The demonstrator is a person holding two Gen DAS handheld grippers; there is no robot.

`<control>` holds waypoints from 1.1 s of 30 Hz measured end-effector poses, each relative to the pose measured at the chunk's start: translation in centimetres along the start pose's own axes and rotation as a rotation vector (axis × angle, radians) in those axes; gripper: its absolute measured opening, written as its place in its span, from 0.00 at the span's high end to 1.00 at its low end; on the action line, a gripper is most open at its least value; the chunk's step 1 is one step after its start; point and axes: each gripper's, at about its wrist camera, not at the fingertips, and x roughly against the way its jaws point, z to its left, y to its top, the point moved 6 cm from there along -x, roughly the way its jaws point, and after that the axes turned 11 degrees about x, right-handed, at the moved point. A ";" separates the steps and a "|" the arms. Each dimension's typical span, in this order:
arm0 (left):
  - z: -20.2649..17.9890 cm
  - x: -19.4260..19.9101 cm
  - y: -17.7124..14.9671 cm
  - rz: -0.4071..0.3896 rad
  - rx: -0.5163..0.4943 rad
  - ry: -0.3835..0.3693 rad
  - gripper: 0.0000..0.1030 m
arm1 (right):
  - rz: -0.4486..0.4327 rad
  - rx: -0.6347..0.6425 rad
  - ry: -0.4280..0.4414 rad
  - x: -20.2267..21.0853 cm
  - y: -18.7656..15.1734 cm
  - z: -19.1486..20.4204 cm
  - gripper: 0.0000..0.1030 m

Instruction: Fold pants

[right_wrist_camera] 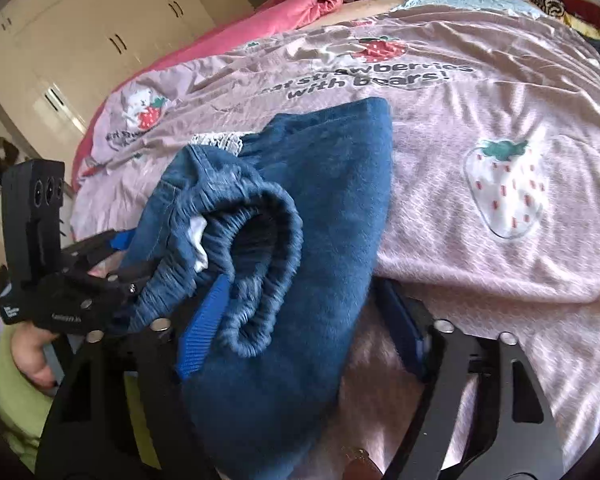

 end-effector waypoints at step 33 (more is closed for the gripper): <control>1.5 1.8 3.8 -0.104 0.035 0.070 0.09 | -0.063 0.132 -0.190 0.7 5.3 0.7 0.46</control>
